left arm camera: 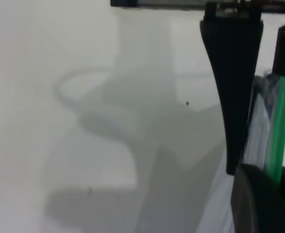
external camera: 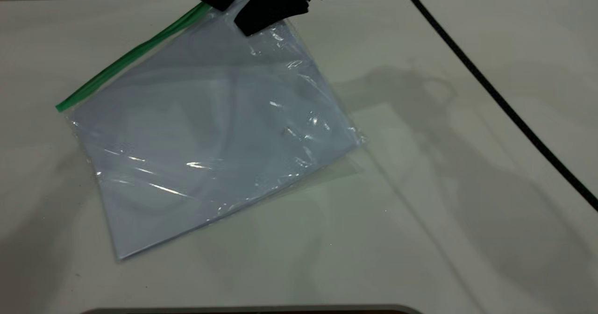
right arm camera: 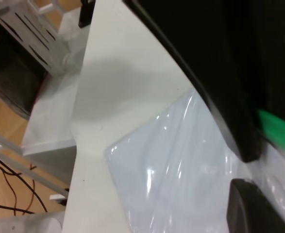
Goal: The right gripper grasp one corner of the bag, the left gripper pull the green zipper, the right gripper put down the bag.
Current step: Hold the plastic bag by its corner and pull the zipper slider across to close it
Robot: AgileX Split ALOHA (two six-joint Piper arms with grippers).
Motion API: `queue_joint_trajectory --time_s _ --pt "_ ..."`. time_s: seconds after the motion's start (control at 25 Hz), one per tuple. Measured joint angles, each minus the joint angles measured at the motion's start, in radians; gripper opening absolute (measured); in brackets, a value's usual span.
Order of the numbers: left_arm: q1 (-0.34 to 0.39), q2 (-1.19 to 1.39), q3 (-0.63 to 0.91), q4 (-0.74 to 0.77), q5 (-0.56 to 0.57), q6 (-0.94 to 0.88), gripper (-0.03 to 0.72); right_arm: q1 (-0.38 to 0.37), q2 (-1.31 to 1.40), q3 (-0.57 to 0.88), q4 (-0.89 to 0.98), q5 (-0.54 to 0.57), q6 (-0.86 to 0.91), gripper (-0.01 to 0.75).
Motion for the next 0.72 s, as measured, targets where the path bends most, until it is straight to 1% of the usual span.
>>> queue_joint_trajectory --time_s 0.48,0.6,0.72 --pt "0.000 0.000 -0.004 0.005 -0.030 -0.031 0.041 -0.064 0.000 0.000 0.068 0.031 0.018 0.033" --pt "0.011 0.000 -0.005 0.004 -0.028 -0.060 0.041 -0.075 0.000 0.000 0.088 0.031 0.023 0.033" --pt "0.031 0.010 -0.010 -0.008 -0.003 -0.067 0.041 -0.086 0.000 0.000 0.105 0.031 0.031 0.033"
